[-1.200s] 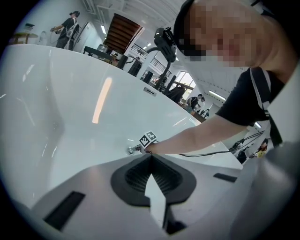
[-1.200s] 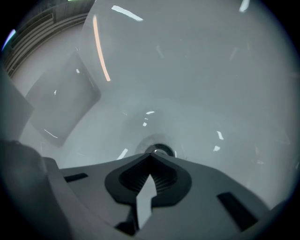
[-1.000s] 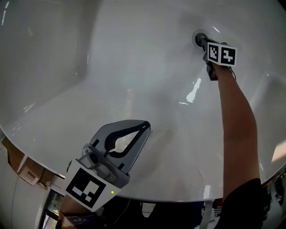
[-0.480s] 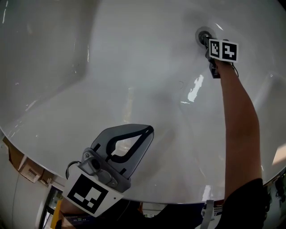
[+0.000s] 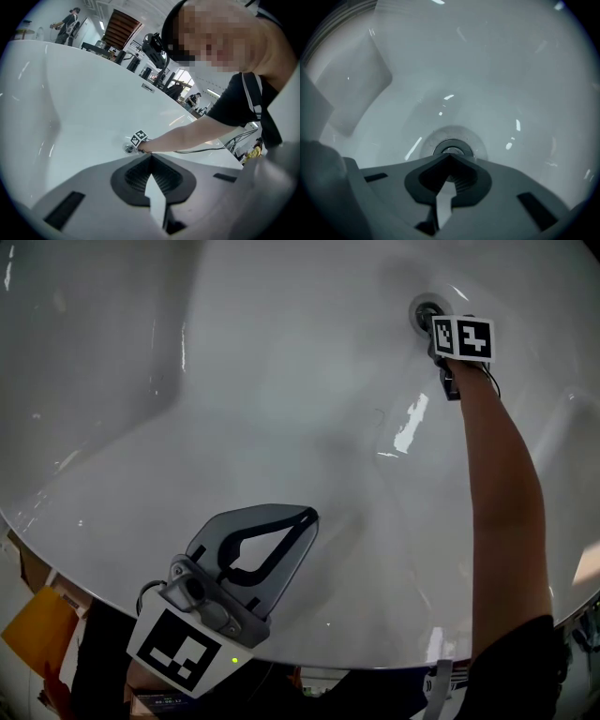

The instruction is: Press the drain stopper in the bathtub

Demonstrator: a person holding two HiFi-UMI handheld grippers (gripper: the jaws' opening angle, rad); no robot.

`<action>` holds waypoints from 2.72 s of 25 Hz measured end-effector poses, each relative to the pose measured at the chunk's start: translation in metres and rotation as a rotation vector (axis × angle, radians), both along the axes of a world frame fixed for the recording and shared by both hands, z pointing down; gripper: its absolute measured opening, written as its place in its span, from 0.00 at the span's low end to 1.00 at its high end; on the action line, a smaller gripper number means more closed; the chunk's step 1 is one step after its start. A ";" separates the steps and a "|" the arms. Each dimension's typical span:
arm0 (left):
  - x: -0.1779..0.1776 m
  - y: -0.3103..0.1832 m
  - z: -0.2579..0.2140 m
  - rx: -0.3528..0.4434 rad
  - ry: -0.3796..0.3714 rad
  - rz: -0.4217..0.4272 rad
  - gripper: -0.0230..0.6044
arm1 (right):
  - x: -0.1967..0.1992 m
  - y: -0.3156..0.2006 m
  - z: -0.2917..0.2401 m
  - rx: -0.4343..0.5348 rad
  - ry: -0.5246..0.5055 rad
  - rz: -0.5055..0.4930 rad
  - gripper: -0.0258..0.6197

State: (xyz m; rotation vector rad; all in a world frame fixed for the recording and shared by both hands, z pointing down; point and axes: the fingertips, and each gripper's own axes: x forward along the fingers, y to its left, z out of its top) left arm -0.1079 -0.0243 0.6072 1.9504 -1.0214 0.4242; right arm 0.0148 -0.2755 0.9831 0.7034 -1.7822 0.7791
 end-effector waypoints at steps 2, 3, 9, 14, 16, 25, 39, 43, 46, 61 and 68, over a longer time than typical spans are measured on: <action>-0.001 -0.001 -0.001 0.009 -0.001 0.008 0.05 | -0.002 -0.001 0.000 0.021 0.026 -0.025 0.06; -0.001 -0.001 -0.001 0.016 -0.001 0.011 0.05 | -0.003 -0.001 0.000 0.023 0.027 -0.034 0.06; -0.001 -0.004 0.003 0.036 -0.014 -0.005 0.05 | -0.002 -0.002 -0.014 0.005 0.005 0.073 0.06; -0.021 -0.017 0.009 0.132 0.009 -0.109 0.05 | -0.001 -0.002 -0.118 0.102 -0.339 0.219 0.06; -0.028 -0.019 0.003 0.167 -0.010 -0.116 0.05 | 0.012 0.011 -0.150 0.112 -0.331 0.173 0.06; -0.019 -0.029 -0.101 0.209 0.048 -0.150 0.05 | 0.050 0.044 -0.341 0.223 -0.436 0.208 0.06; 0.021 -0.010 -0.260 0.285 0.035 -0.039 0.05 | 0.073 0.140 -0.592 0.383 -0.629 0.304 0.06; 0.037 -0.014 -0.315 0.341 0.046 0.002 0.05 | 0.079 0.163 -0.657 0.446 -0.683 0.312 0.06; 0.049 -0.014 -0.355 0.373 0.055 0.025 0.05 | 0.087 0.174 -0.706 0.506 -0.719 0.315 0.06; 0.078 0.014 -0.456 0.493 0.082 0.085 0.05 | 0.102 0.230 -0.841 0.690 -0.828 0.293 0.06; 0.090 0.032 -0.476 0.536 0.099 0.103 0.05 | 0.098 0.264 -0.859 0.705 -0.861 0.263 0.06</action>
